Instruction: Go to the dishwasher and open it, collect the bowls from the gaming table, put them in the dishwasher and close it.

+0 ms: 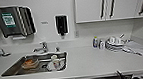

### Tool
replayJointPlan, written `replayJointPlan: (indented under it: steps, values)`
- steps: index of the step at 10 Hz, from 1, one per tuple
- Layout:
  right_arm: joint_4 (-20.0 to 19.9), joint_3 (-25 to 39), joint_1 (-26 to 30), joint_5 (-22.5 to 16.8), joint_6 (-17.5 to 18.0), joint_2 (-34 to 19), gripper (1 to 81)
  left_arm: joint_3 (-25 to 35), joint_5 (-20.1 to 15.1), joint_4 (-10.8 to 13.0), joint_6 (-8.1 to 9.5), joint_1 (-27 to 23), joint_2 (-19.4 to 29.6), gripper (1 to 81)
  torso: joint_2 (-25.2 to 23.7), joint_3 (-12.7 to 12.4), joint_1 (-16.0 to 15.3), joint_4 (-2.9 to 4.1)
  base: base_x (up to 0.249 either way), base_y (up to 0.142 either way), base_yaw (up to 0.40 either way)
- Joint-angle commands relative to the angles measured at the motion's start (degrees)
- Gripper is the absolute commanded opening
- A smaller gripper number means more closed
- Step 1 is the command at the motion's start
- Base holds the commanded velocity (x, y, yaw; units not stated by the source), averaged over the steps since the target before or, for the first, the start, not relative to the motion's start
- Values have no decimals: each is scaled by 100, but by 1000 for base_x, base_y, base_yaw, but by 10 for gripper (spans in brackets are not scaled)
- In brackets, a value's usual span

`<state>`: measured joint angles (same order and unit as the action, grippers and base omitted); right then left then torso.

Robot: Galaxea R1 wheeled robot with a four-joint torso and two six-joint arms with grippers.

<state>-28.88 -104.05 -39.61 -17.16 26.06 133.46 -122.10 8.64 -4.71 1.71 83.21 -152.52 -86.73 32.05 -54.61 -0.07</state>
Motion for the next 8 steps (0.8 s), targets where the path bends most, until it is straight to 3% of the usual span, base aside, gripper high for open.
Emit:
replayJointPlan:
  steps: [1, 8]
  values:
    - [224, -88, 353, -534, -14, -194, 811, 63, -258, -22, 5, -327, 90, 811, 0, 0, 0, 0, 0, 0, 0]
    - [647, -28, -219, -507, -22, -335, 811, 63, -249, -13, 5, -318, 80, 811, 0, 0, 0, 2, 0, 0, 0]
